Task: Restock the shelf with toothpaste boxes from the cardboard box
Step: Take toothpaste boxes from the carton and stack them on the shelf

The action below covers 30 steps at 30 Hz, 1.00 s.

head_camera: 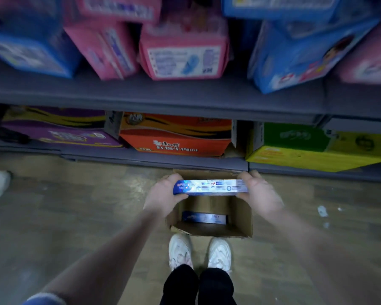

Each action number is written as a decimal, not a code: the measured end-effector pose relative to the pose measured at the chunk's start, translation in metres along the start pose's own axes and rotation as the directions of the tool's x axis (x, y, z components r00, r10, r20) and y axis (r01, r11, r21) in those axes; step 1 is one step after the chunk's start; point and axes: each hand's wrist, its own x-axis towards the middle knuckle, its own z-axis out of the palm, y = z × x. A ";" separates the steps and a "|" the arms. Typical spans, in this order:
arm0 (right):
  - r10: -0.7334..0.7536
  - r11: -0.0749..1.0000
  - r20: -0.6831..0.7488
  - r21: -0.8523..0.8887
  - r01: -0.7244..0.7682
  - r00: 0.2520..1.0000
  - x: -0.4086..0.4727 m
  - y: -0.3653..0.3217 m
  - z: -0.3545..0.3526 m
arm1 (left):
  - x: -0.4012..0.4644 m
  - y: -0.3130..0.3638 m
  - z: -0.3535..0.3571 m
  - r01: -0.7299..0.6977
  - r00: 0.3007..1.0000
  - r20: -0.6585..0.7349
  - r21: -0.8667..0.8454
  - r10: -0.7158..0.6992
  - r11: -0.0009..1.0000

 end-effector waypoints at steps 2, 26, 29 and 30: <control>-0.021 0.998 -0.051 0.063 0.024 0.999 -0.018 -0.011 -0.027 | -0.014 0.011 -0.029 -0.028 0.999 -0.049 -0.079 0.024 0.997; -0.293 0.872 -0.574 0.167 0.461 0.764 -0.199 -0.108 -0.260 | -0.179 0.116 -0.275 -0.516 0.766 -0.533 -0.174 0.360 0.839; -0.318 0.867 -0.623 0.114 0.485 0.714 -0.214 -0.114 -0.281 | -0.191 0.130 -0.293 -0.573 0.699 -0.591 -0.128 0.401 0.809; -0.326 0.866 -0.645 0.089 0.492 0.691 -0.219 -0.116 -0.287 | -0.195 0.135 -0.298 -0.599 0.670 -0.610 -0.107 0.423 0.794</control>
